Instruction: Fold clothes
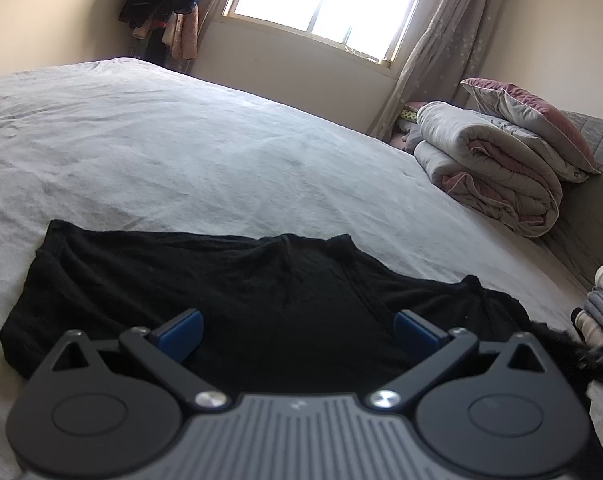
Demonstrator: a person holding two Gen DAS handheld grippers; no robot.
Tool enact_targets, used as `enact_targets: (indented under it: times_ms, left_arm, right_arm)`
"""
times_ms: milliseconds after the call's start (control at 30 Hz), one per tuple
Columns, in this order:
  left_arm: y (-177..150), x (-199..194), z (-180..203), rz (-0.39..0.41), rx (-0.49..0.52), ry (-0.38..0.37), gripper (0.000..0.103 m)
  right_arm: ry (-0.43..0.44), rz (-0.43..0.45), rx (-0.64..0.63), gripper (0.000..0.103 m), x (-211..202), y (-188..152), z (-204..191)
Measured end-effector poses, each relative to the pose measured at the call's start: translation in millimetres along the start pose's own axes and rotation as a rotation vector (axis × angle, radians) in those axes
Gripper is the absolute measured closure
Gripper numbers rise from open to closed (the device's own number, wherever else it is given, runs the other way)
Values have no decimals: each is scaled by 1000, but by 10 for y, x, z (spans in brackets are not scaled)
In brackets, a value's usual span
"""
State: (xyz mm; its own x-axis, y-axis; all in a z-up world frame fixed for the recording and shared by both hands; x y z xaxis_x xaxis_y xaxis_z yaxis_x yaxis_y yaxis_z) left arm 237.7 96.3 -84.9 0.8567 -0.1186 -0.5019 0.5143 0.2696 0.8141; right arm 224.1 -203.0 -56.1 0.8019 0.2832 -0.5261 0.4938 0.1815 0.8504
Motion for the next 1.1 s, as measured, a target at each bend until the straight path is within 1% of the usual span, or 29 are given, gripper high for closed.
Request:
enact_targets:
  times_ms: [67, 100, 133, 167, 200, 233, 267, 300, 333, 400, 433, 467, 500, 533, 567, 600, 633, 667, 700, 800, 867, 933, 1000, 1100]
  left_arm:
    - [-3, -2, 21, -1, 12, -2, 1]
    - [-7, -3, 32, -3, 22, -3, 1]
    - [-10, -4, 43, -4, 31, -3, 1]
    - [-12, -7, 51, -4, 37, -3, 1]
    - [-11, -8, 54, -4, 38, -6, 1]
    - [-11, -10, 56, -4, 39, -8, 1]
    - [-10, -11, 58, -4, 39, -11, 1]
    - [-9, -12, 60, -4, 39, -14, 1]
    - [-4, -15, 54, -4, 37, -13, 1]
    - [8, -20, 38, -4, 31, -10, 1]
    - [15, -23, 31, -4, 28, -9, 1]
    - [21, -26, 23, -4, 26, -8, 1]
    - [27, -29, 16, -4, 23, -6, 1]
    - [33, -32, 8, -4, 20, -5, 1]
    - [46, -40, -10, -2, 17, -1, 1]
    - [61, -45, -34, -3, 15, 5, 1]
    - [79, -52, -56, -5, 15, 16, 1]
    - [99, -64, -85, -8, 20, 35, 1]
    - [119, -76, -114, -11, 25, 54, 1]
    - [182, -119, -214, -19, 33, 115, 1]
    - [204, -124, -285, -27, 10, 123, 1]
    - [213, -119, -350, -38, -11, 125, 1]
    - [209, -93, -403, -55, -25, 131, 1]
    - [204, -73, -462, -81, -22, 152, 1]
  right_arm:
    - [49, -36, 19, 94, 36, -41, -55]
    - [73, -54, 28, 87, 53, -60, -82]
    - [98, -71, 38, 86, 68, -80, -109]
    - [119, -65, 44, 85, 27, -61, -115]
    - [140, -56, 50, 81, -19, -39, -121]
    - [159, -34, 72, 65, -73, -7, -91]
    - [178, -10, 96, 55, -129, 25, -59]
    - [197, 13, 119, 49, -184, 57, -27]
    - [216, 37, 142, 49, -240, 89, 5]
    - [184, 41, 174, 49, -240, 95, 97]
    - [167, 43, 190, 51, -238, 96, 144]
    - [150, 44, 205, 55, -236, 98, 190]
    - [133, 46, 221, 65, -234, 99, 237]
    - [110, 23, 221, 73, -186, 71, 268]
    - [86, -2, 221, 75, -135, 41, 299]
    - [63, -26, 221, 80, -85, 10, 330]
    - [46, -45, 207, 82, -46, -13, 323]
    - [29, -63, 192, 82, -8, -37, 313]
    - [33, -77, 190, 82, 26, -44, 287]
    - [80, -104, 180, 82, 167, 16, 170]
    - [99, -119, 160, 82, 307, 100, 90]
    - [114, -128, 180, 82, 485, 207, 114]
    - [108, -137, 232, 81, 473, 284, 166]
    - [83, -116, 231, 72, 260, 342, 212]
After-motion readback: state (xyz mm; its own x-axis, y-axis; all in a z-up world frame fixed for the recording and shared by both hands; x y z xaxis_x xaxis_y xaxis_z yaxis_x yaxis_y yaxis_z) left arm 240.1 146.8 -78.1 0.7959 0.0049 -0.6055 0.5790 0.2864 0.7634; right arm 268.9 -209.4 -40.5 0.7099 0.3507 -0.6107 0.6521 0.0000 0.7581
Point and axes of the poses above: each gripper's, at about its wrist camera, not at the fingertips, and x roughly the way its jaws point, z to its right, y to its top, the point moved 5 cm from there along x, roughly the way its jaws point, and after that the axes turned 3 degrees about y, right-handed, at the moved point
